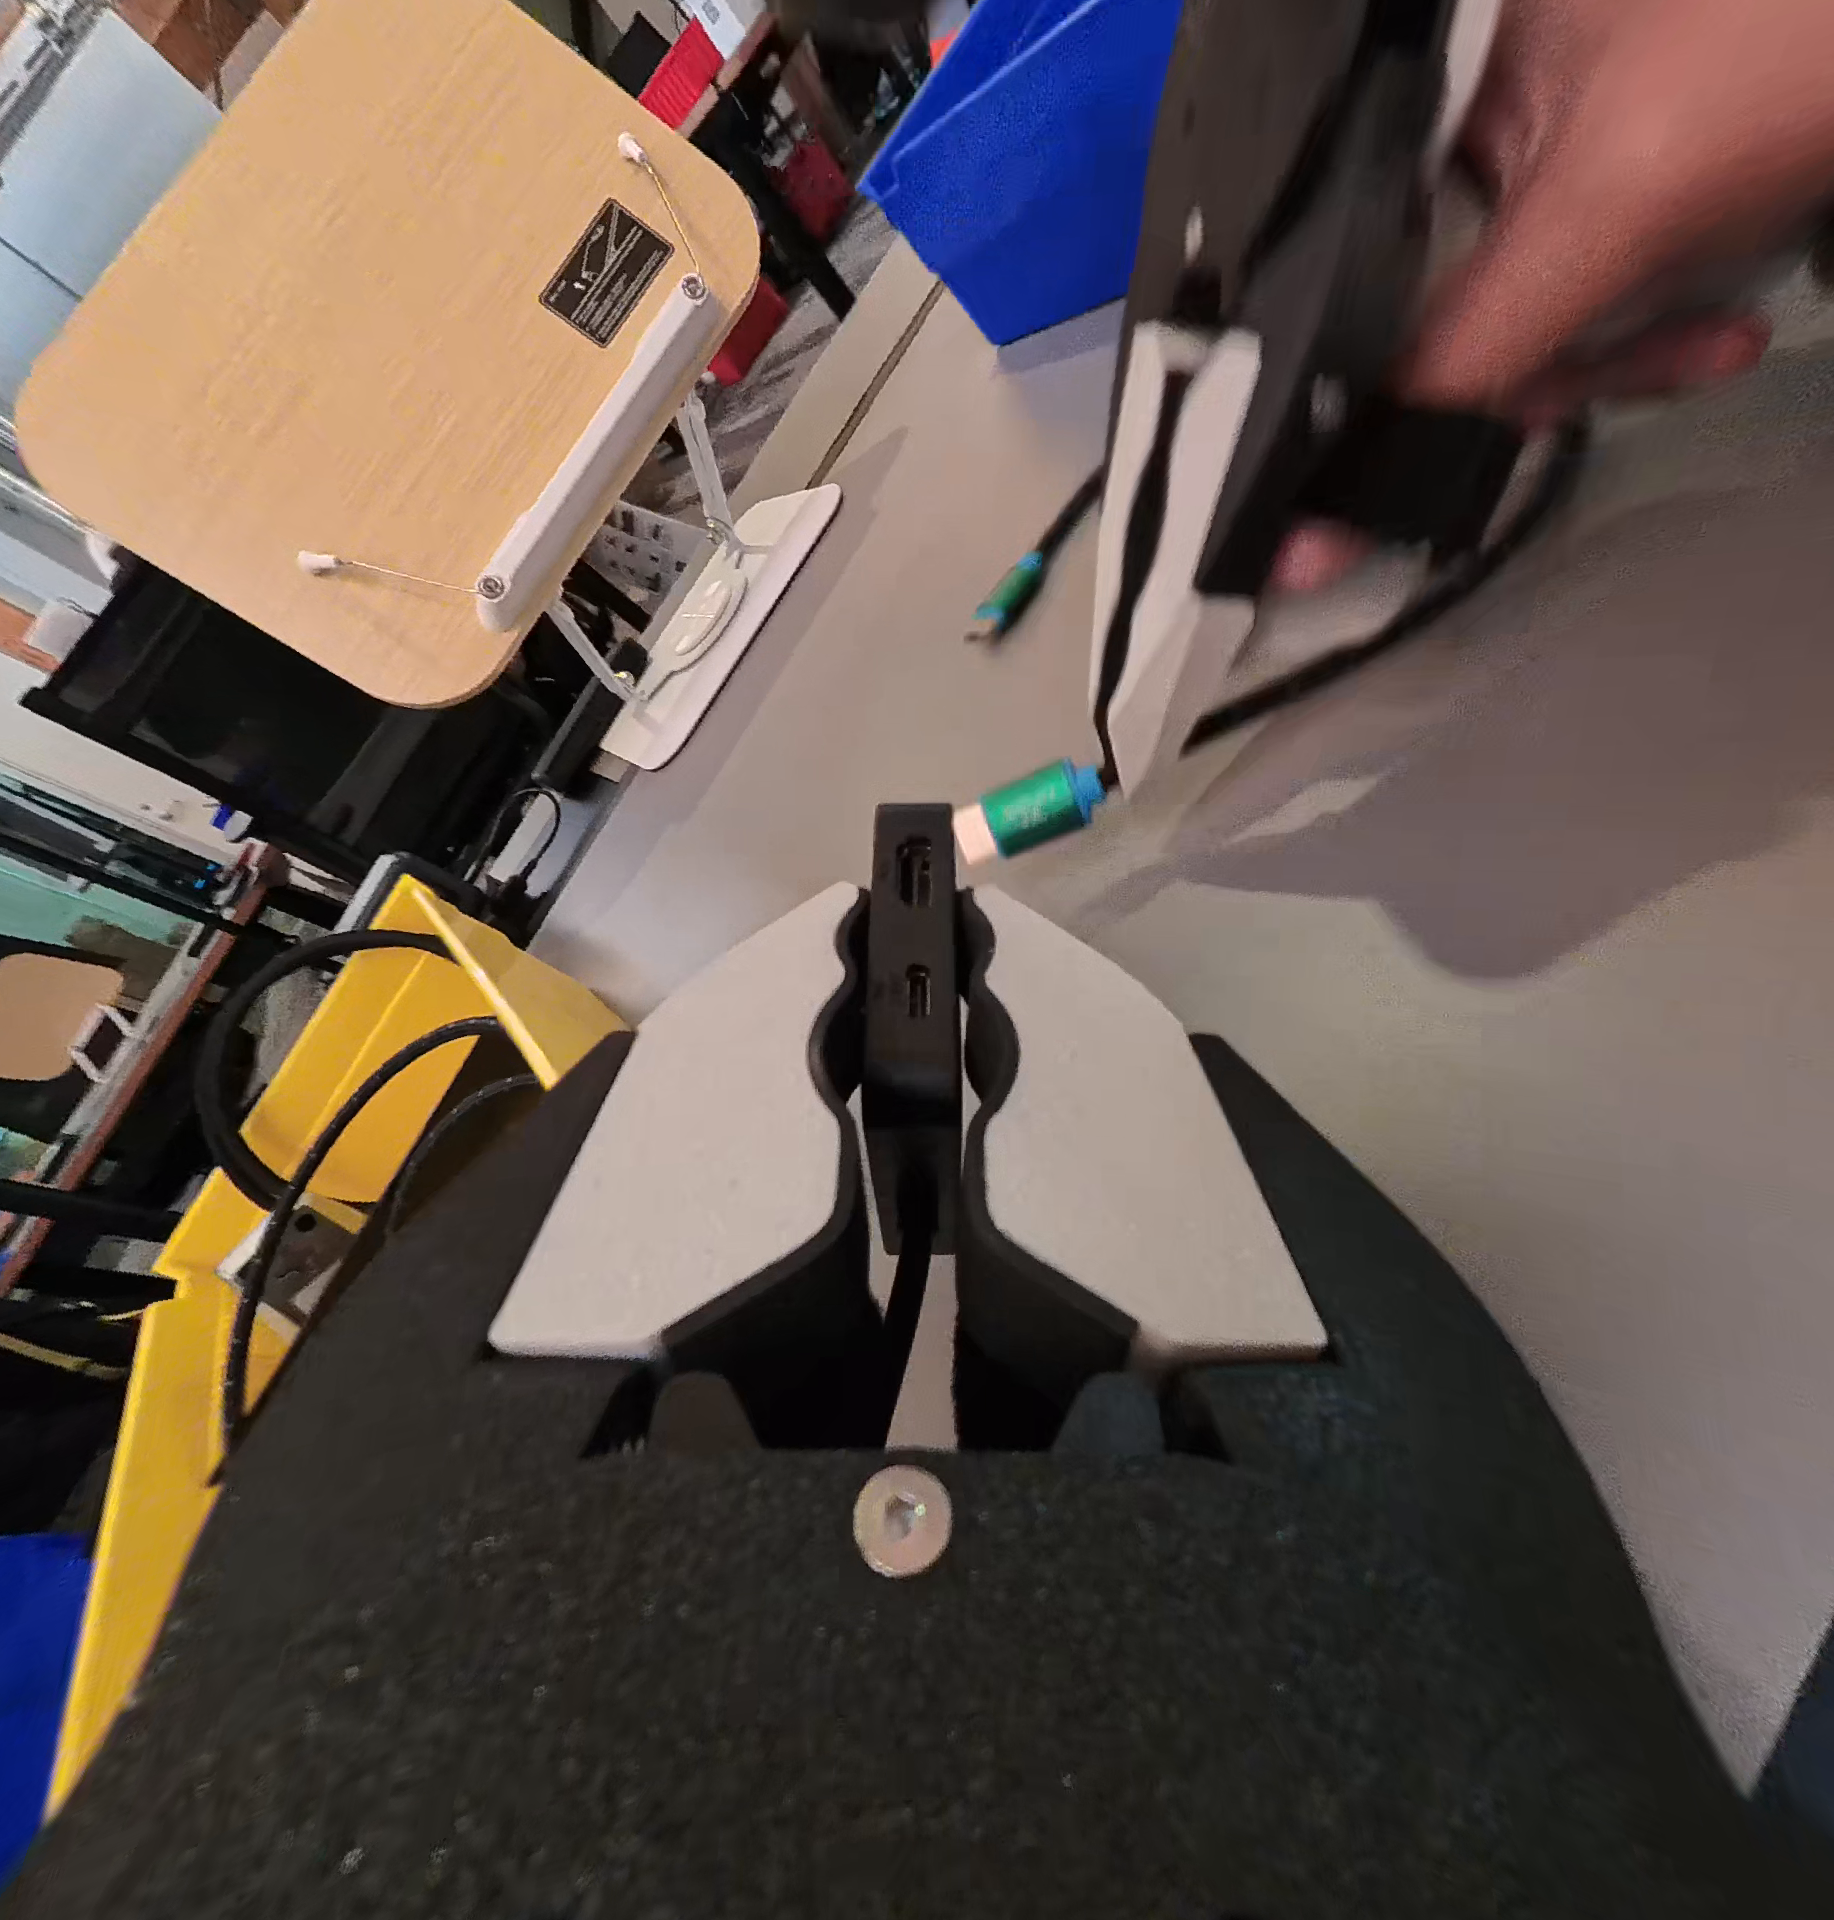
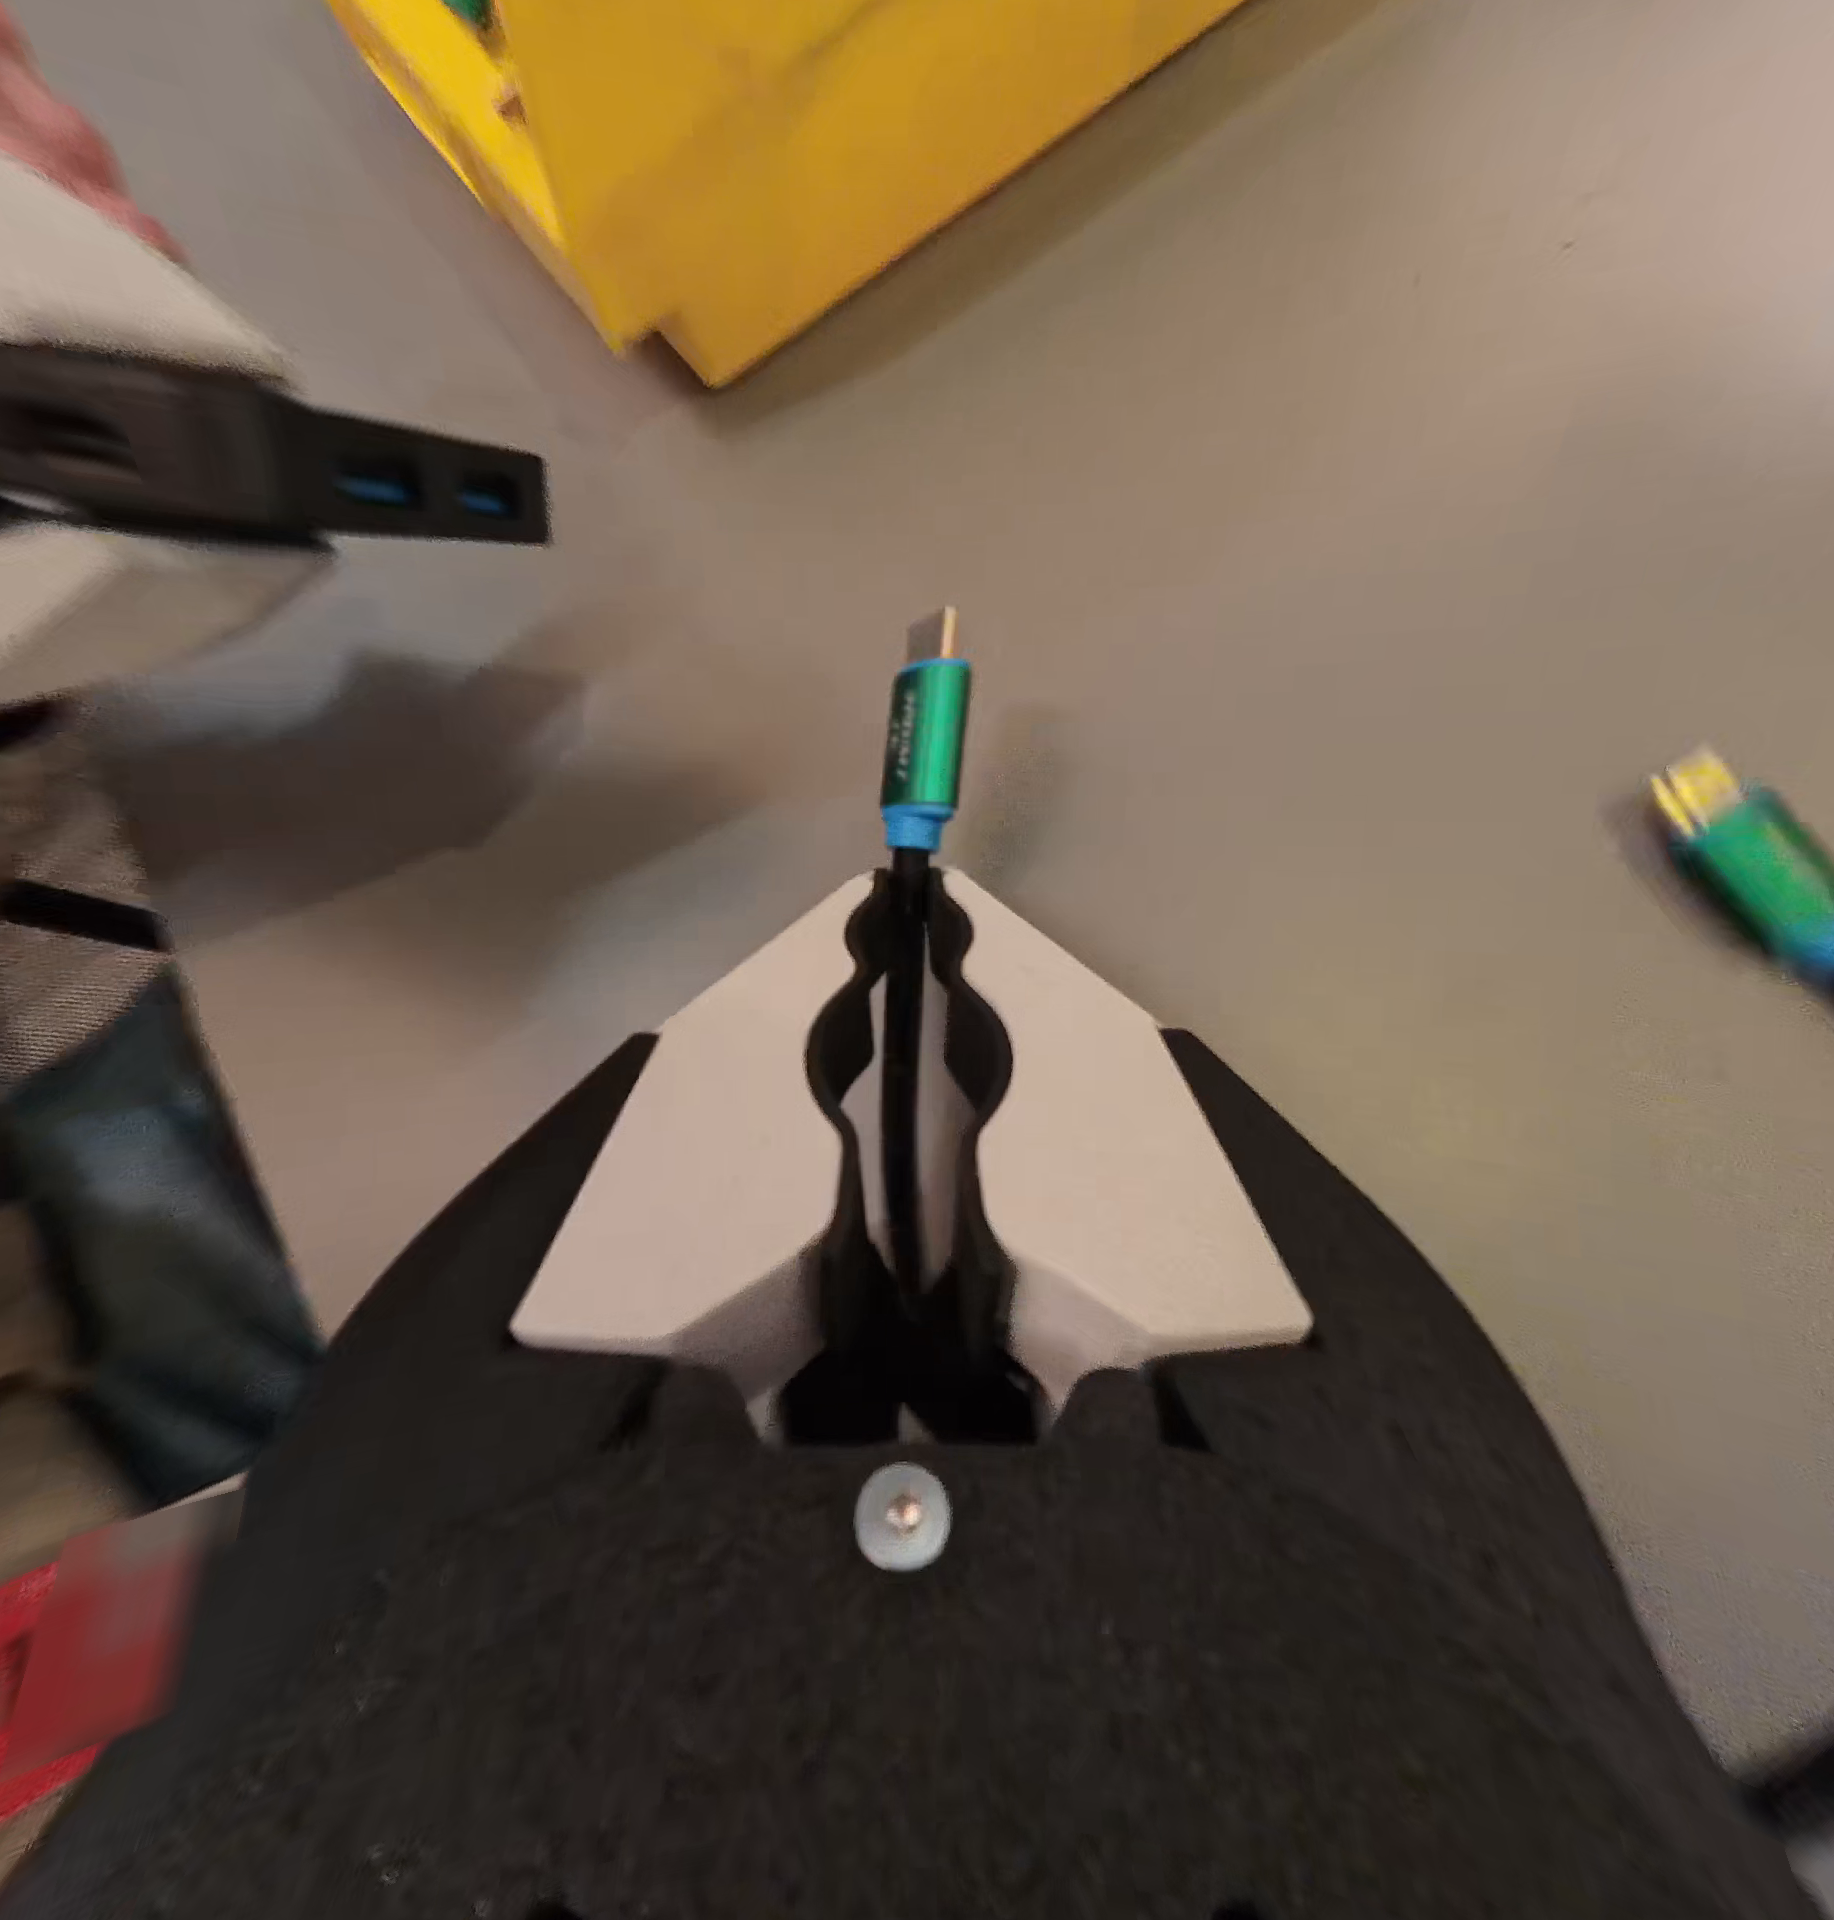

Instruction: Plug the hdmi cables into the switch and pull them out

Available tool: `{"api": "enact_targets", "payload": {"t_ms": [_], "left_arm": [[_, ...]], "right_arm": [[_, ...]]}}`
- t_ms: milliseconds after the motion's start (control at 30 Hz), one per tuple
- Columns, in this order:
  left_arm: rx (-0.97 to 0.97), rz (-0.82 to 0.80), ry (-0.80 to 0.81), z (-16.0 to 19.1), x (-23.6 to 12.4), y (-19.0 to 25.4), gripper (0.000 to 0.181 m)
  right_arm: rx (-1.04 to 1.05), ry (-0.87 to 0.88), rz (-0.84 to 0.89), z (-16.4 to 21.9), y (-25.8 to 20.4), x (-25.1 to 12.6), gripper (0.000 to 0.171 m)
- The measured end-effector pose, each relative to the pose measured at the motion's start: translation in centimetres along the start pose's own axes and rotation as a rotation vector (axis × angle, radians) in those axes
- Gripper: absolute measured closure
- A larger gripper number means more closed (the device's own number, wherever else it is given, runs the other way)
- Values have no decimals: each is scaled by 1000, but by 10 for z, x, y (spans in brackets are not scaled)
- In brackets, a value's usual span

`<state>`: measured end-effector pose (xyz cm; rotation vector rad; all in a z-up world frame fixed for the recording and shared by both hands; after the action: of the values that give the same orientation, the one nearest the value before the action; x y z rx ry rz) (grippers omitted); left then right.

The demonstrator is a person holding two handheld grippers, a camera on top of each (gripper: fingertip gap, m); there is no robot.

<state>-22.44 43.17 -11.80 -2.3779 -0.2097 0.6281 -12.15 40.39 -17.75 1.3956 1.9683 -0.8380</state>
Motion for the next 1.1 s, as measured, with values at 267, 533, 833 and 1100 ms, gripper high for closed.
{"api": "enact_targets", "payload": {"t_ms": [267, 533, 833, 1100], "left_arm": [[360, -220, -40, -13, 7, 0, 167], [606, -356, -62, -29, 22, 5, 168], [465, -271, -104, -14, 28, 1, 167], [403, -249, -110, -3, 18, -5, 168]], "right_arm": [[318, -14, -639, -6, -28, -87, 167], [430, -67, -902, 6, -43, -87, 167], [-143, -152, -185, 28, -12, -48, 166], [106, -29, -633, 19, -41, -35, 151]]}}
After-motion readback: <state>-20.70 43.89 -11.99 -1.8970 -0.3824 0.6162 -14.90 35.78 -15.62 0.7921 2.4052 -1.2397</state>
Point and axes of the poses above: each gripper's, where its closed fingertips meet, x out along the fingers, z out of its underside, y = z × x across the jaws, the point moved 3 cm from there along -x, back along the fingers, and after that the axes turned 6 degrees about -y, right-handed, at the moved point
